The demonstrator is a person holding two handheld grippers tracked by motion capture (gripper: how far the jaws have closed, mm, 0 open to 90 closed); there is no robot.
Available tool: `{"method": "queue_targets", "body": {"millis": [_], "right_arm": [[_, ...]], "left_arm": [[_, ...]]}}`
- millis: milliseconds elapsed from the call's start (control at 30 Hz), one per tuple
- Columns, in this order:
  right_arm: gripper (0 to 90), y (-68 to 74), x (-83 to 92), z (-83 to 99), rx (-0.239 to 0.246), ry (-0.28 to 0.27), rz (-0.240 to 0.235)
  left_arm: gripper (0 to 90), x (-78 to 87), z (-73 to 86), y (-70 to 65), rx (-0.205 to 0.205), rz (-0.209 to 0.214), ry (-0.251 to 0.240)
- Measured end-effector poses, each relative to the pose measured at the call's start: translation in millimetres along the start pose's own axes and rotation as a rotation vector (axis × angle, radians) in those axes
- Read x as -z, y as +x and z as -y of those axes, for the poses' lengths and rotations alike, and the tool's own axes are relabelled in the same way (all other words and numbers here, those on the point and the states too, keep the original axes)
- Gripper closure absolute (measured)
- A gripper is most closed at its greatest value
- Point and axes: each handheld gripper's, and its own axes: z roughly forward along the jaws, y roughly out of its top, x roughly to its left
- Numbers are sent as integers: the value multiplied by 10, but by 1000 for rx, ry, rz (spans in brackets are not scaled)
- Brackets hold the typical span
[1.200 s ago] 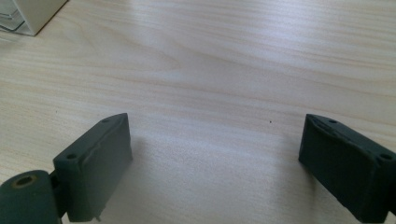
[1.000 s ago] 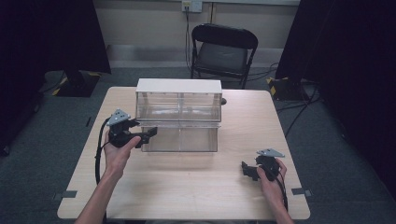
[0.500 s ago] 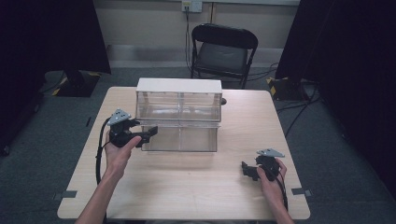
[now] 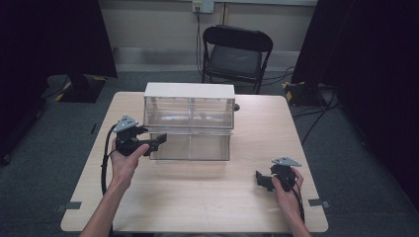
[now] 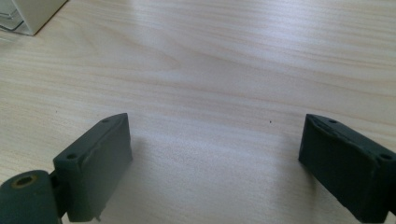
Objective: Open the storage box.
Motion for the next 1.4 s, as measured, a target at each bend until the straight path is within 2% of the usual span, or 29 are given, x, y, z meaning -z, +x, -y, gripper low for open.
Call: {"method": "queue_targets", "body": {"millis": [767,1400], "right_arm": [[86,0,0,0,0,0,0],[86,0,0,0,0,0,0]], "left_arm": [[177,11,-4,25,-15,11,3],[177,11,-8,15,-16,0,6]]}}
